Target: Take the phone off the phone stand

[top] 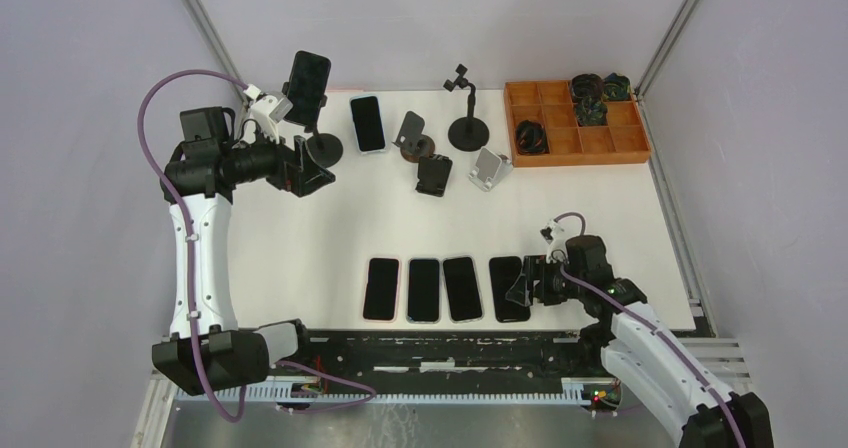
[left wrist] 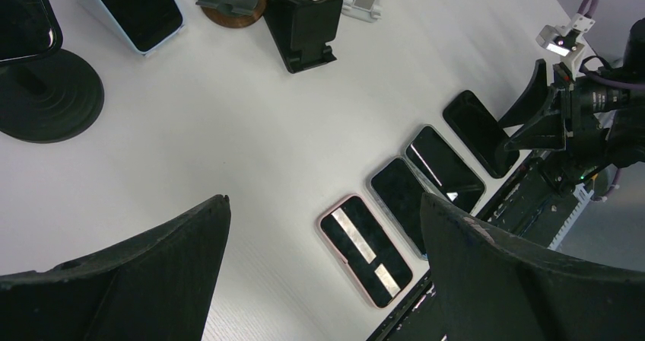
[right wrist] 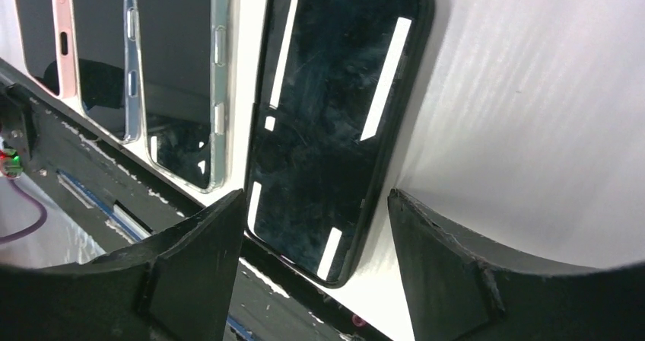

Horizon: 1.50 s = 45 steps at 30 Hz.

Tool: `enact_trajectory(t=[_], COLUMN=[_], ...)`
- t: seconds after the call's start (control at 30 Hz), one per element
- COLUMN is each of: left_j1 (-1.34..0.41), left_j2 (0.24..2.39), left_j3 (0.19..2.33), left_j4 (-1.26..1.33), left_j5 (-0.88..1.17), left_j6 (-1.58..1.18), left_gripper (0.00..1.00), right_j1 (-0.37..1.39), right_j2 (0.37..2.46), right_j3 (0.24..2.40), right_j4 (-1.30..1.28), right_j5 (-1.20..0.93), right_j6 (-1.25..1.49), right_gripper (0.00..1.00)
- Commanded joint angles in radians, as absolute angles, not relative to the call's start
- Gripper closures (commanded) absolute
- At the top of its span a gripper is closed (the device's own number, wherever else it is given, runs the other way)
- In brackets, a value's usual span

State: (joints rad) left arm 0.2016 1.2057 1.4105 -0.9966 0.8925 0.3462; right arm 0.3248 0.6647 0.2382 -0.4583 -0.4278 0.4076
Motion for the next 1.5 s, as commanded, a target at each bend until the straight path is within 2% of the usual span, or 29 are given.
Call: enact_trajectory(t=[0.0,0.2,0.33,0.67,0.8,1.07,1.47], left_j1=[0.206,0.206,0.206,0.206,0.206,0.207,0.206], left_j2=[1.208,1.211,1.216,1.192,1.181,1.173,1.182], left_j3=[1.428,1.43,1.422,1.427,1.422,1.43,1.431], left_j4=[-0.976,-0.978,-0.977,-0.976,-0.976,-0.981,-0.982], left_j5=[0.916,0.919,0.929,0.908,0.897,0.896,0.899], left_j6=[0.338,0.338,0.336,0.339,0.342,0.345,0.344], left_gripper=[0.0,0.0,0.0,0.0,0.0,0.0,0.0], right_j1=[0.375,0.487,0.488,0.445,0.379,0.375,0.396], right_j2=[0.745,0.721,0.712,0.834,0.894,1.013,1.114], right_j3=[0.207,0.17,0.206,0.438,0.389,0.356,0.404], right_j4=[-0.471,-0.425,-0.479,-0.561,-0.428,-0.206,-0.142], right_j5=[-0.44,-0.407,-0.345,-0.095,-0.18,-0.315,-0.343], right_j6=[0.467,0.584,0.549,0.397,0.405,0.463,0.447], right_gripper=[0.25,0.25,0.24,0.07,0.06,0.09,0.14])
